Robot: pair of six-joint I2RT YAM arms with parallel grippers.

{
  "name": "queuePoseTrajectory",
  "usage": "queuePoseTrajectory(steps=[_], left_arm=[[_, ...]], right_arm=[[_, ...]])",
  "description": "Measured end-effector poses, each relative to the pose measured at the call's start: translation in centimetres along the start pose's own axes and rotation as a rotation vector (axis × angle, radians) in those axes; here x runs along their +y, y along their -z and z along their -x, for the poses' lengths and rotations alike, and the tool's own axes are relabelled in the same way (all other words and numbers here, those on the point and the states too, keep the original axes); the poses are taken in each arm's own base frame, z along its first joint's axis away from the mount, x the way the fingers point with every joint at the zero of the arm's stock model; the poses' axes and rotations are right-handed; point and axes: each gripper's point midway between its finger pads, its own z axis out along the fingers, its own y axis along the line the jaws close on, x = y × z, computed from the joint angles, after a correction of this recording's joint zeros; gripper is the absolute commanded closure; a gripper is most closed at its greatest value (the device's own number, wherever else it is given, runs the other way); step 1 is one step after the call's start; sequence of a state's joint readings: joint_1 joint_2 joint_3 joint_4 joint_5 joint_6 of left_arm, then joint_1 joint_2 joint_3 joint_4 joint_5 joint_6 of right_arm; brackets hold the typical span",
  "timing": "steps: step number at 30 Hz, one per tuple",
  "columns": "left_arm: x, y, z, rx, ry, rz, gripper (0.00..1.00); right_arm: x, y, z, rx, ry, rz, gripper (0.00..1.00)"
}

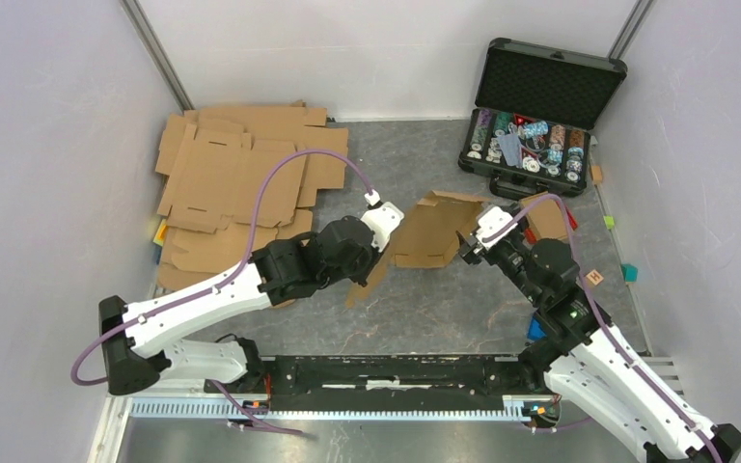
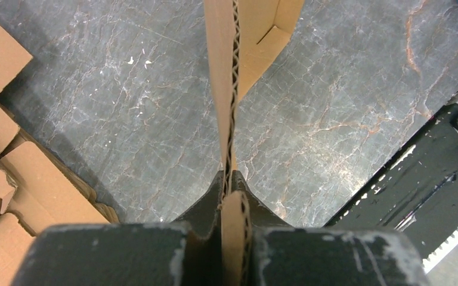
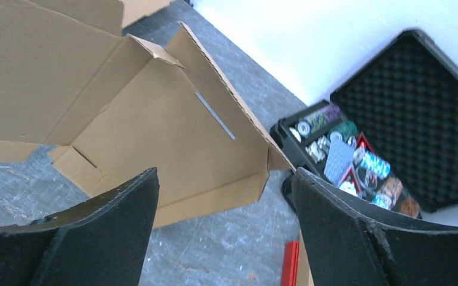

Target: Fold the paper box

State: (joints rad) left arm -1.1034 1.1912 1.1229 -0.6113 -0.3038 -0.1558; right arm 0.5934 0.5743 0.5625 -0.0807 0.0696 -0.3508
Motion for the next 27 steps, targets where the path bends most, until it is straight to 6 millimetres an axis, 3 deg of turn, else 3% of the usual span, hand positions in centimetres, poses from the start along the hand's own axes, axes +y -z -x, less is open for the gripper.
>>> queuePoseTrajectory(steps=[5, 11, 24, 27], left_arm=[[-0.1, 0.8, 0.4, -0.011, 0.001, -0.020, 0.93], [-0.1, 1.2, 0.3, -0.007, -0.005, -0.028, 0.93], [-0.5, 1.5, 0.3, -0.002, -0.006, -0.053, 0.93], [-0.4, 1.8, 0.6, -0.008, -0.005, -0.054, 0.92]], right_arm=[[0.7, -0.5, 1.3, -0.067, 0.135, 0.067, 0.15], [0.5, -1.0, 1.5, -0.068, 0.240, 0.085, 0.21], [-1.0, -2.4, 3.3, -0.053, 0.213, 0.037, 0.21], [-1.1, -3.2, 3.6, -0.033, 0.186, 0.035, 0.28]])
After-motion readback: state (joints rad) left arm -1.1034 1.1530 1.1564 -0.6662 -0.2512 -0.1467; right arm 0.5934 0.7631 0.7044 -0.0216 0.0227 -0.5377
